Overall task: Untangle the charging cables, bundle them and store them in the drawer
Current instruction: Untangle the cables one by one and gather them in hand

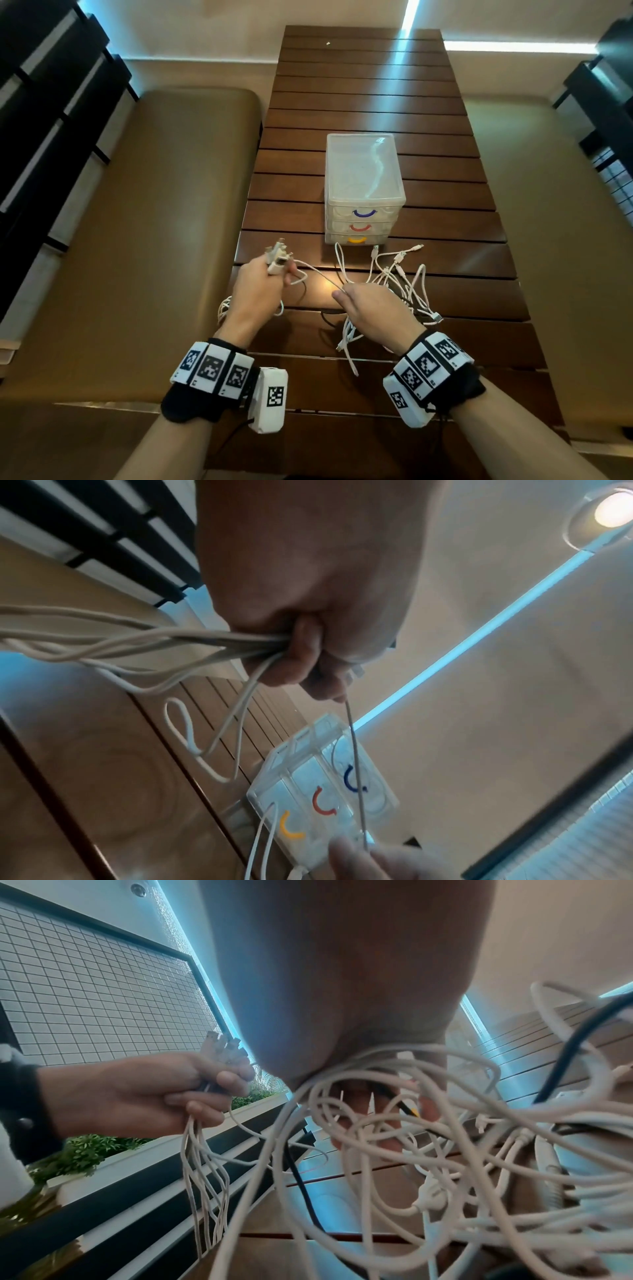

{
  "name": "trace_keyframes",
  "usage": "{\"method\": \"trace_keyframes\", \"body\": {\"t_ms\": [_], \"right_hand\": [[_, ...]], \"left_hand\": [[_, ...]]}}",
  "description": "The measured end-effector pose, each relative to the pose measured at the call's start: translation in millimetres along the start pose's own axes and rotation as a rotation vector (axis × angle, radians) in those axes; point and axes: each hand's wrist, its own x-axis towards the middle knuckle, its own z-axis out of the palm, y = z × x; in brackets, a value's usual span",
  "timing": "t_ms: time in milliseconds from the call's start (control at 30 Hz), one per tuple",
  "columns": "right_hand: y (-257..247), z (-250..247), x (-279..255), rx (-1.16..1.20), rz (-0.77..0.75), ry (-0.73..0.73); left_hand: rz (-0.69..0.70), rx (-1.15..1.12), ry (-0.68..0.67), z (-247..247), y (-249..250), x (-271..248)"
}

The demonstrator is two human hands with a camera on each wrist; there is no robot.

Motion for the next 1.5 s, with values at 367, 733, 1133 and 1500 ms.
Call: {"method": "trace_keyframes", "body": {"t_ms": [367, 733, 1133, 1500], "right_hand": [[15.4, 2.1, -5.8, -0.011, -0.029, -0.016], [1.9, -5.4, -1.7, -0.133, -0.061, -0.058], [-11.5, -8.4, 4.2, -0.208, -0.113, -0.090], [13.4, -11.6, -3.7, 0.024, 0.006, -0.010]], "left_hand": [[-0.216, -0.499, 0.399, -35.6, -17.1, 14.6], [0.321, 0.103, -0.133, 22.6, -11.2, -19.2], [0.297, 0.626, -0.335, 40.6, -9.2, -9.5], [0.070, 0.333, 0.247, -29.7, -16.1, 25.7]]}}
